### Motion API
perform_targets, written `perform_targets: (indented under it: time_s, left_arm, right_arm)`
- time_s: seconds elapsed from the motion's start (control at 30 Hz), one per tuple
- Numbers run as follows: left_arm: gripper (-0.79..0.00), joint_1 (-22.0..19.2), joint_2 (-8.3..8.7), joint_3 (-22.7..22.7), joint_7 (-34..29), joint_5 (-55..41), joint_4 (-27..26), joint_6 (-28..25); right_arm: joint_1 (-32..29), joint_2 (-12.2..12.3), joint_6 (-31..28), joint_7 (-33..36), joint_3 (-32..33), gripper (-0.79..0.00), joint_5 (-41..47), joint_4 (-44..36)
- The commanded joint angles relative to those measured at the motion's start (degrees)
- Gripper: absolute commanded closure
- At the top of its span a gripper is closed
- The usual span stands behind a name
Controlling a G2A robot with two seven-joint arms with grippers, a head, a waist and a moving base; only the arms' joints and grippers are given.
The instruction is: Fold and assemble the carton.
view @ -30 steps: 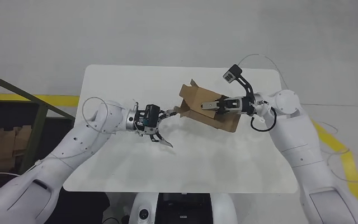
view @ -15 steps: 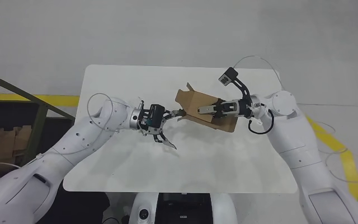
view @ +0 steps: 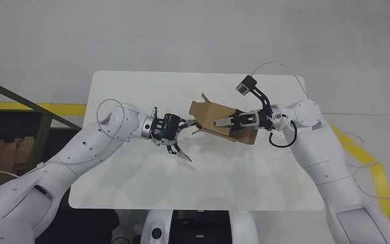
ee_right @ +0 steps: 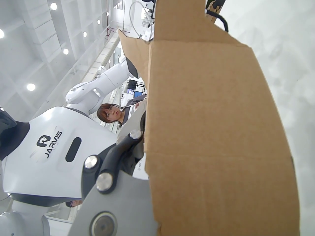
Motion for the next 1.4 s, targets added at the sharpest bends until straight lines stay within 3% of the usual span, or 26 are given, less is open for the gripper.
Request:
perform_targets:
  time_s: [0.0, 0.43, 1.37]
  left_arm:
    - [-0.785, -0.33, 0.15, 0.18, 0.45, 0.52, 0.11, 0.45]
    - [-0.785, -1.70, 0.92, 0.88, 1.28, 0.37, -1.23, 1.28]
    - [-0.785, -2.69, -0.36, 1.01, 0.00, -2.86, 0.27, 0.00]
  right_arm:
    - [0.01, 0.01, 0.03, -0.03, -0.12, 0.000, -0.05, 0.06]
    - [0.07, -0.02, 0.18, 0.33, -1.12, 0.000, 0.03, -0.14]
    - [0.38, -0.05, -0.24, 1.16, -2.37, 0.000, 0.76, -0.26]
